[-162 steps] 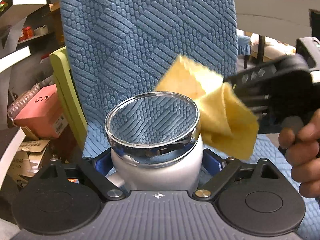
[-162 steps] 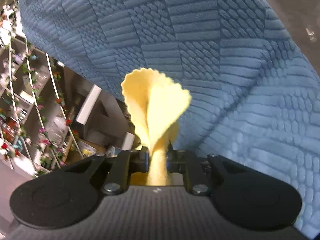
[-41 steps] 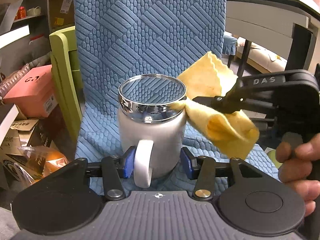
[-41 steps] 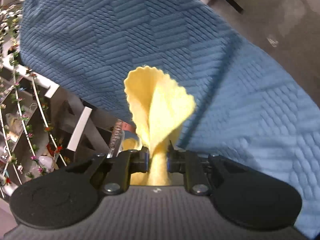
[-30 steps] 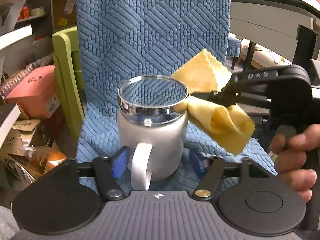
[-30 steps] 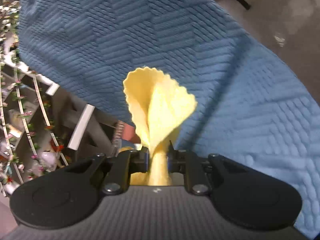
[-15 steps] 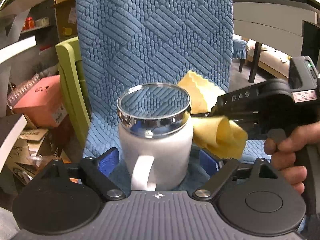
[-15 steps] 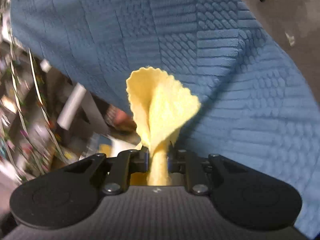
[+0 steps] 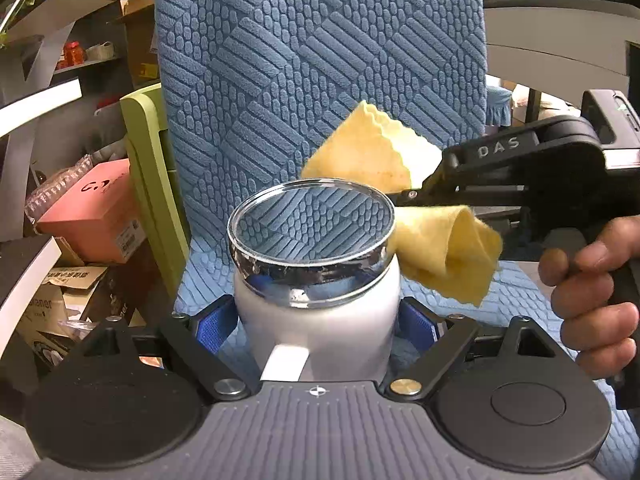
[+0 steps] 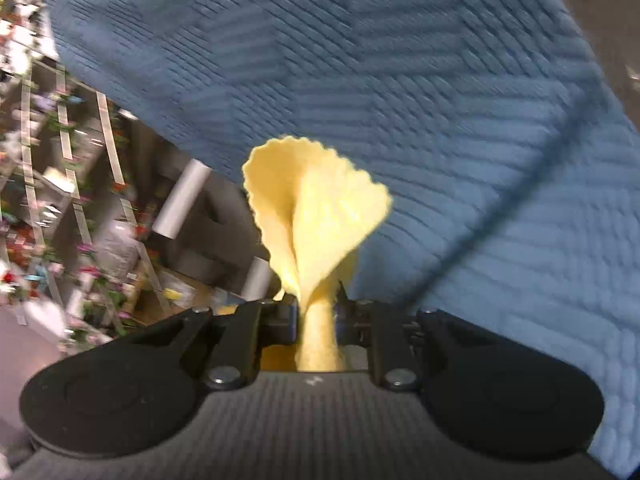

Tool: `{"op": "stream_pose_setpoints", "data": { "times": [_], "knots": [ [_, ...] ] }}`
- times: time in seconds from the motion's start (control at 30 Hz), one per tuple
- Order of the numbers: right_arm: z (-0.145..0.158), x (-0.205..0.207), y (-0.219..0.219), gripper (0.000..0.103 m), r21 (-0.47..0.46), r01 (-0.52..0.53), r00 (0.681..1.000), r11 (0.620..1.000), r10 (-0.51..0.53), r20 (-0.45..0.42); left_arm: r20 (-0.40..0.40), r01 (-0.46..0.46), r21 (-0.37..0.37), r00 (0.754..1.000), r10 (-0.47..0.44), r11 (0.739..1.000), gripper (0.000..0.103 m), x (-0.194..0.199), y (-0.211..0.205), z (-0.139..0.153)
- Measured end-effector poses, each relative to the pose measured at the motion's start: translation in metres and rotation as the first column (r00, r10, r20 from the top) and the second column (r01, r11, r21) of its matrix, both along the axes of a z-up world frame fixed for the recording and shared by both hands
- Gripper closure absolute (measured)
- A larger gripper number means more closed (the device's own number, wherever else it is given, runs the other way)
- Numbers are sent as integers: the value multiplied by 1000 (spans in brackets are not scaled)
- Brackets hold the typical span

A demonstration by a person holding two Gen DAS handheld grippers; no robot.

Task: Clean container
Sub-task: 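Wipe the yellow cloth around the metal rim with the right gripper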

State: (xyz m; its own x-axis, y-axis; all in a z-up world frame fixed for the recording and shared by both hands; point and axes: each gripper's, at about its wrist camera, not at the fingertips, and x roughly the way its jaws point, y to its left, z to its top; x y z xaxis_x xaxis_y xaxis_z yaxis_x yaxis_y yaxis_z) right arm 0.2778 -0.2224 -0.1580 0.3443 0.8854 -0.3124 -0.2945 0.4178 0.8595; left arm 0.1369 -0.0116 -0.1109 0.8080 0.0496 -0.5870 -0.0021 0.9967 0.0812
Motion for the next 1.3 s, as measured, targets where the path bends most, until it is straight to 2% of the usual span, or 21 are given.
{"op": "stream_pose_setpoints", "data": {
  "times": [0.2,0.3,0.4,0.47,0.53,0.6,0.77,0.93,1.0,1.13,1.2,1.3],
  "knots": [
    [-18,8,7,85,-107,-32,999,994,28,-36,6,7,0,1000,-7,1000,13,10,2,-3],
    [-19,9,3,85,-45,-25,998,999,23,-53,-3,48,-4,999,-48,999,13,11,6,-1],
    [-9,9,1,85,42,-35,999,998,36,-19,-15,85,-14,996,-86,996,13,10,10,0],
    [-9,9,3,85,19,-43,999,999,43,-13,-29,115,-14,993,-115,993,13,10,13,2],
    [-17,10,7,85,-46,-54,998,997,52,-43,-35,137,-9,990,-137,991,13,9,15,3],
    [-23,9,10,85,-68,-71,996,995,67,-62,-35,151,2,988,-151,988,13,5,16,3],
    [-15,8,5,85,38,-104,993,994,106,-59,-28,207,-13,978,-208,978,13,-4,22,9],
    [-23,8,11,85,-51,-146,986,988,141,-90,-48,232,-6,971,-232,973,13,-6,21,5],
    [-22,8,14,85,-40,-143,986,989,138,-94,-50,224,-16,973,-224,974,13,-5,22,5],
    [-14,9,12,85,54,-144,986,988,148,-72,-49,195,-4,980,-195,981,12,-5,19,4],
    [-13,11,16,85,23,-163,984,986,164,-67,-47,167,-4,985,-167,986,12,-7,17,4],
    [-18,14,27,85,-91,-202,977,975,194,-85,-48,103,1,993,-103,995,10,-8,12,4]
  ]
}}
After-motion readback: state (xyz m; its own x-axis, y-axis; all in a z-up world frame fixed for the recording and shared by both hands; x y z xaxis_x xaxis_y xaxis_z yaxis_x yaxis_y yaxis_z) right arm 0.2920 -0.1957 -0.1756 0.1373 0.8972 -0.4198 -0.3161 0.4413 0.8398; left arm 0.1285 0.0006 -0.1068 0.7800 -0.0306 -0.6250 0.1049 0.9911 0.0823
